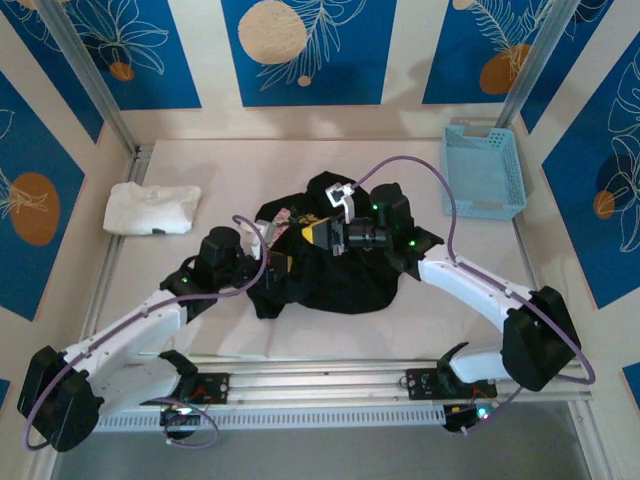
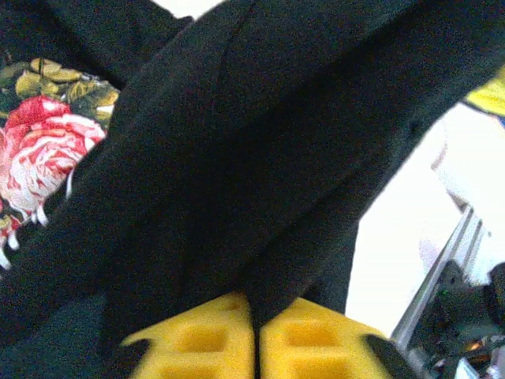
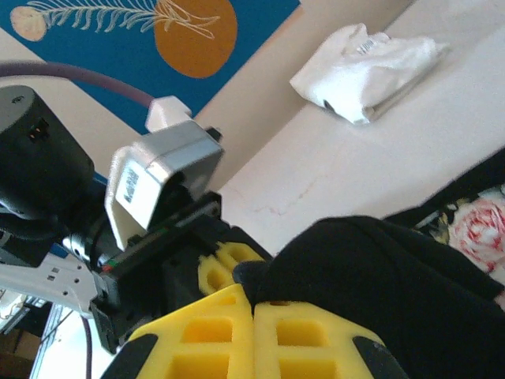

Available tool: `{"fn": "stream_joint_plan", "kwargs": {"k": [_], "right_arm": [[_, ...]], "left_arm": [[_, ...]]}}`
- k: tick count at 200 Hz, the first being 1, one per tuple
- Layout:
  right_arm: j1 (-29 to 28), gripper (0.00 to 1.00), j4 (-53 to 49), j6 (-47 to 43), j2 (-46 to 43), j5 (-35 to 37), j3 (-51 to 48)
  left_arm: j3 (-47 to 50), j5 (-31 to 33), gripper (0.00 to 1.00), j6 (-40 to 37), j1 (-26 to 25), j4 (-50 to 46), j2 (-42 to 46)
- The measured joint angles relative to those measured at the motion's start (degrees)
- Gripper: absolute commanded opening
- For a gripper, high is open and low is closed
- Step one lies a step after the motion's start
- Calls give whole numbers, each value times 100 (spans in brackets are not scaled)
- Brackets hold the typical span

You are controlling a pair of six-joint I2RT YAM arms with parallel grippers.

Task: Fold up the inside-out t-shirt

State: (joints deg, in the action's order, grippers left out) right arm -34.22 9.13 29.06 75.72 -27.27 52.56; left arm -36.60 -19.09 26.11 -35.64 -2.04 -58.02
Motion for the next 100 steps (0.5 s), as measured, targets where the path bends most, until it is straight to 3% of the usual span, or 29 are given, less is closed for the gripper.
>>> {"fn": "stream_joint_plan", "kwargs": {"k": [53, 100], "right_arm": [[601, 0, -1331, -413, -260, -787, 669], [872, 0, -2114, -616, -245, -1217, 863]], "left_arm": [[186, -525, 0, -417, 195, 586, 802], [420, -1252, 0, -398, 214, 1368, 855]]}}
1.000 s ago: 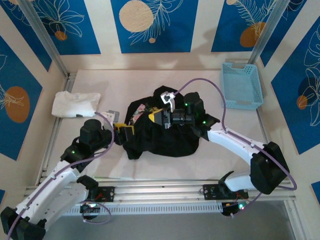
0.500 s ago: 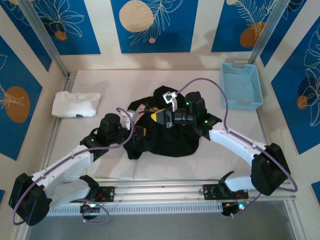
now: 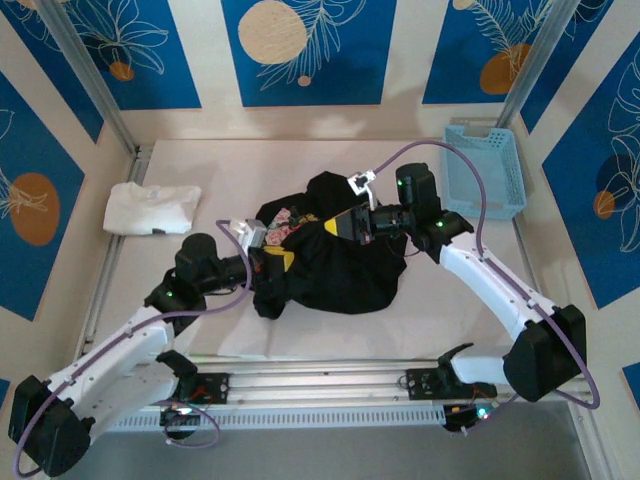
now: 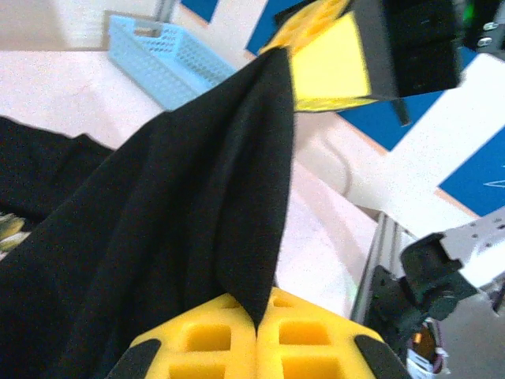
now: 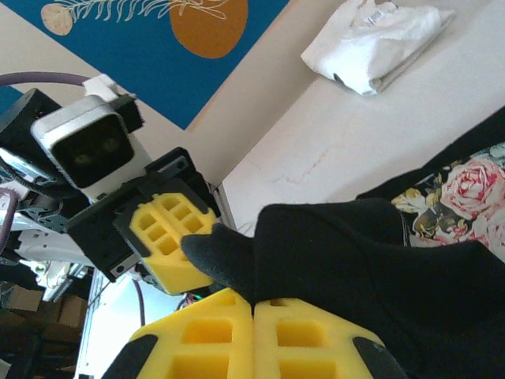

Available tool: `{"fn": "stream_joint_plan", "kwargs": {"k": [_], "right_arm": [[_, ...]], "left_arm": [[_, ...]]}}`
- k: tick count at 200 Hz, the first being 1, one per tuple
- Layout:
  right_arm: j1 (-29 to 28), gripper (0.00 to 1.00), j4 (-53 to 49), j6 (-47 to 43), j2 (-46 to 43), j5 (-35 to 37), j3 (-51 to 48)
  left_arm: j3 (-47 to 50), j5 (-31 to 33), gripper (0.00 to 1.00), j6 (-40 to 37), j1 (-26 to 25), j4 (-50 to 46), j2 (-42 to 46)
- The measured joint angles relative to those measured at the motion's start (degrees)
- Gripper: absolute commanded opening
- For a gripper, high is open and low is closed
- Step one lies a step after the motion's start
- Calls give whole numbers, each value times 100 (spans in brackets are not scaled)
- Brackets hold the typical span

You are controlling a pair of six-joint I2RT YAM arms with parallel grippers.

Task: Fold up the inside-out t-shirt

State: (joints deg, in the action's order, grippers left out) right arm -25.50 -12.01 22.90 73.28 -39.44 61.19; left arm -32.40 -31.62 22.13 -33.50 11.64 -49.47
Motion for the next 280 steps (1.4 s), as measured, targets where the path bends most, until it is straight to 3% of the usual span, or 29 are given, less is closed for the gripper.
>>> {"fn": "stream_joint_plan", "kwargs": {"k": [49, 103, 181, 236, 280], "right_arm": [[-262, 13, -343, -72, 243, 610, 11], [-485, 26, -881, -337, 262, 1663, 42], [-1071, 41, -669, -348, 216, 1526, -302], [-1333, 61, -647, -1113, -282, 2625, -721], [-1419, 68, -420, -1788, -588, 3171, -1080]], "left_arm": [[138, -599, 0, 151, 2, 748, -48], [138, -629, 0, 131, 2, 743, -46], [140, -579, 0, 122, 2, 675, -46], [140, -540, 0, 122, 2, 584, -17], [140, -520, 0, 122, 2, 542, 68]]}}
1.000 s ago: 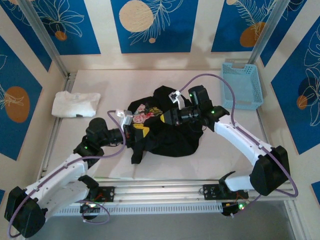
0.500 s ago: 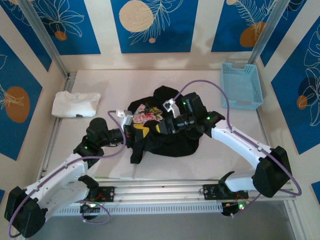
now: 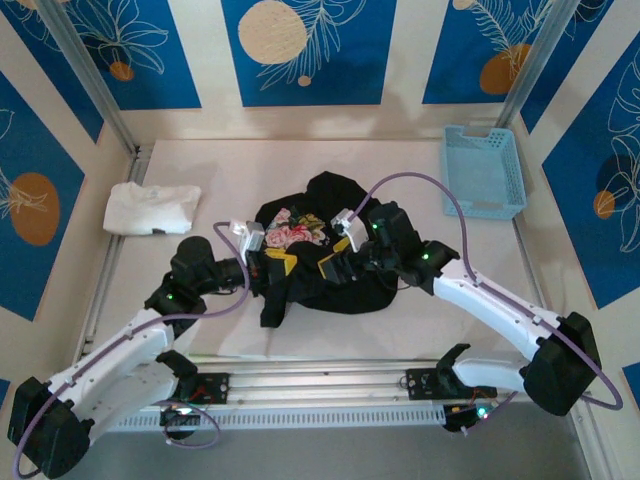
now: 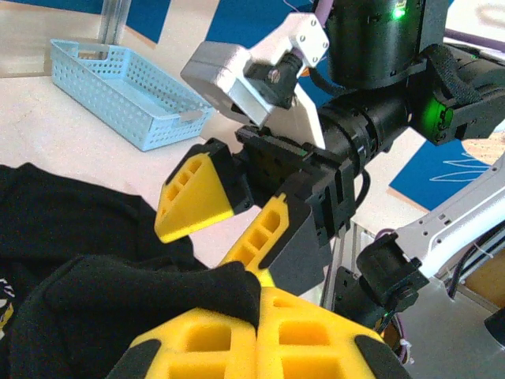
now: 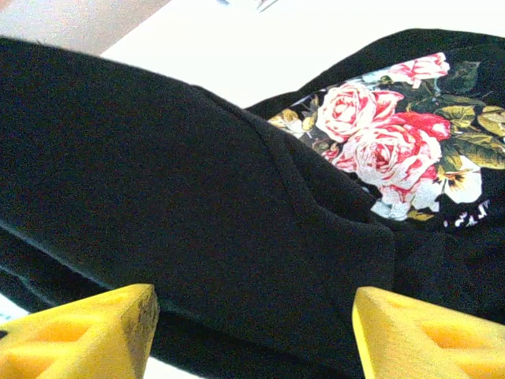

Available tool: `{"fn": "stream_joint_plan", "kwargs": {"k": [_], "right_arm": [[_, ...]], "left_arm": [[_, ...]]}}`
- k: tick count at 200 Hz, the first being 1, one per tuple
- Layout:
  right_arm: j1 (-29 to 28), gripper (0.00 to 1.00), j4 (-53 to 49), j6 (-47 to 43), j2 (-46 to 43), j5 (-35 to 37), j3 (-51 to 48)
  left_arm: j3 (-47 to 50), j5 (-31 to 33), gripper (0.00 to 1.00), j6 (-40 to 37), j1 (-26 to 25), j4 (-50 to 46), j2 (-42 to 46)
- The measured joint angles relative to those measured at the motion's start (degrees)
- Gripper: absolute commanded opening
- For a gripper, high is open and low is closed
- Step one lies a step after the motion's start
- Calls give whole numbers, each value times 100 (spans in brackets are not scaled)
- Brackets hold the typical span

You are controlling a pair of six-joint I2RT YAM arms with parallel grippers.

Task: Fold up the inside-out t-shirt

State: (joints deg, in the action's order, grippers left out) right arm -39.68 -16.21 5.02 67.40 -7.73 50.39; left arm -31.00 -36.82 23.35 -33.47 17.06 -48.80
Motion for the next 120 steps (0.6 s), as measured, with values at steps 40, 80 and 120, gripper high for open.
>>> {"fn": "stream_joint_plan", "kwargs": {"k": [40, 80, 120], "right_arm": [[-155, 67, 323, -323, 125, 26, -140], [-173, 63, 564, -496, 610, 24, -22], [-184, 20, 723, -470, 1152, -66, 173]], "left_arm": [[0, 0, 0, 0, 0, -17, -2], [0, 0, 0, 0, 0, -17, -2], [0, 63, 0, -48, 0, -72, 0]]}}
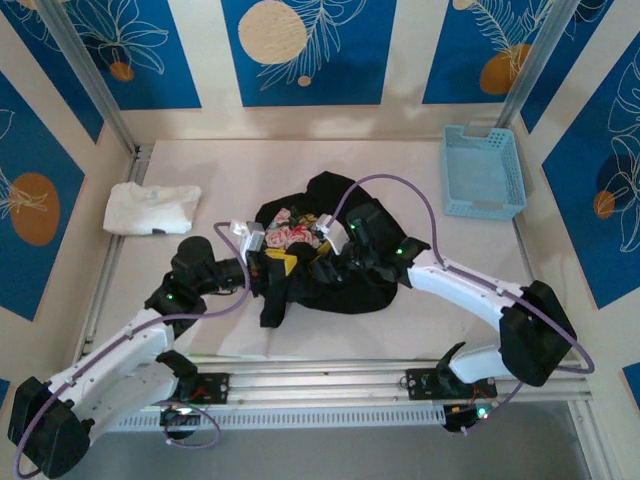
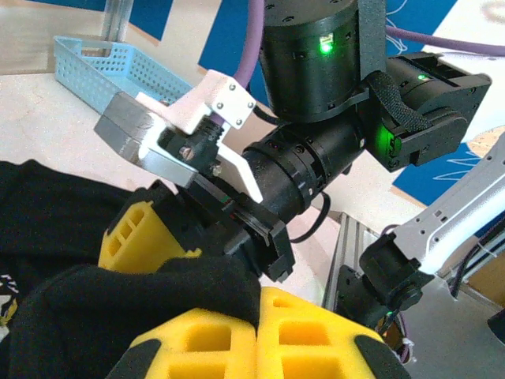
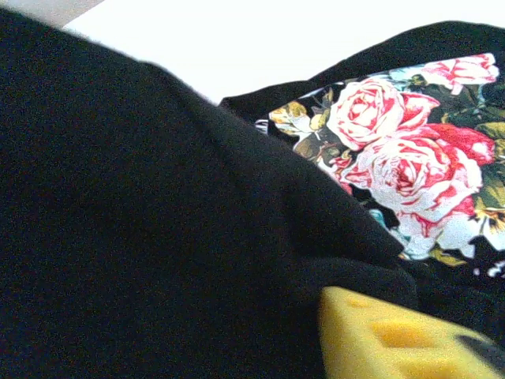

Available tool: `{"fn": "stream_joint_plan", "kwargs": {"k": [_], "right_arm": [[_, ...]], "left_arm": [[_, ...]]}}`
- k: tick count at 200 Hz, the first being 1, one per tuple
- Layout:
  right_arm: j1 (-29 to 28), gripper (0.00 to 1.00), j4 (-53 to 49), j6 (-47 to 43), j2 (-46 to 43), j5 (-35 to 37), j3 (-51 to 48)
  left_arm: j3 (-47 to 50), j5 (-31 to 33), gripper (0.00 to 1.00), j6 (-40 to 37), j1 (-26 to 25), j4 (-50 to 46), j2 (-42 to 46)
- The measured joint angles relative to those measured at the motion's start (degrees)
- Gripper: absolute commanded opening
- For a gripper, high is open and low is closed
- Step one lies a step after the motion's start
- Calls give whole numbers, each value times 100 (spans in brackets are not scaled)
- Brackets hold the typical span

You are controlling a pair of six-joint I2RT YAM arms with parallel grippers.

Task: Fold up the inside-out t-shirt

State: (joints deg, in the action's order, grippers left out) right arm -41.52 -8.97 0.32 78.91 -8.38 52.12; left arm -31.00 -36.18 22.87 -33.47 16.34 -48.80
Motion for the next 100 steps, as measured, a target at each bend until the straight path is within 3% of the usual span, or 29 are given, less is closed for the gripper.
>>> {"fn": "stream_joint_plan", "kwargs": {"k": [21, 69, 86, 100], "right_arm": [[72, 0, -7, 160, 81, -341, 151], [831, 0, 221, 935, -315, -2280, 208], [892, 0, 459, 1248, -378, -2822, 192], [861, 0, 667, 1471, -374, -3130, 129]], "left_arm": [[0, 369, 0, -90, -2, -254, 81], [-74, 2481, 0, -369, 2, -1543, 177], [-131, 2863, 2, -461, 2, -1810, 92], [-208, 3010, 10, -529, 2, -1906, 22]]}}
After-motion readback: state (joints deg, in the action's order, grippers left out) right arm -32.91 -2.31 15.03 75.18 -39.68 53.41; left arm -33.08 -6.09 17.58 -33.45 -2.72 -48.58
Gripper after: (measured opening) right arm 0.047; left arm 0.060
